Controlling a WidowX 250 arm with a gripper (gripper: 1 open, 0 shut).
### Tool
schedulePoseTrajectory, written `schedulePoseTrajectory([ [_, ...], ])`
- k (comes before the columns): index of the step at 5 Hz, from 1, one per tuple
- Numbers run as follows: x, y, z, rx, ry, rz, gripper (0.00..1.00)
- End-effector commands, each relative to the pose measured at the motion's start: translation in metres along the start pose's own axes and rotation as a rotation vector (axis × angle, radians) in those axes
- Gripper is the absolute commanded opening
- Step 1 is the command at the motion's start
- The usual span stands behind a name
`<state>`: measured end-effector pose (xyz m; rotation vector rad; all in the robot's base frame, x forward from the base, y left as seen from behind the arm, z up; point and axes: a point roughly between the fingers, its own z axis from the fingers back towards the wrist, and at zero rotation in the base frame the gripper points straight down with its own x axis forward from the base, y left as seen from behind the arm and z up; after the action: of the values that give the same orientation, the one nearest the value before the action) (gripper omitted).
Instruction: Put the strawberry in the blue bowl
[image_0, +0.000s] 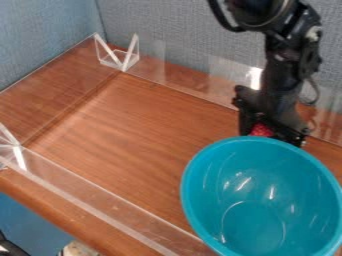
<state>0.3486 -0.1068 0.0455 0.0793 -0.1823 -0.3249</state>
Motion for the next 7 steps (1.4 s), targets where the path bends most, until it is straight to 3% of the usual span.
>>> schedulePoseTrajectory([
  [1, 0.019, -0.003, 0.02, 0.004, -0.07, 0.006, 0.0],
  [2, 0.024, -0.002, 0.027, 0.009, -0.086, 0.011, 0.0],
  [3, 0.017, 0.003, 0.022, 0.01, -0.095, 0.002, 0.0],
  [4, 0.019, 0.001, 0.036, 0.012, -0.131, -0.034, 0.0],
  [5, 0.012, -0.007, 0.056, 0.01, -0.17, -0.087, 0.0],
  [6, -0.013, -0.028, 0.063, -0.01, -0.168, -0.138, 0.0],
  [7, -0.034, -0.038, 0.052, -0.025, -0.167, -0.17, 0.0],
])
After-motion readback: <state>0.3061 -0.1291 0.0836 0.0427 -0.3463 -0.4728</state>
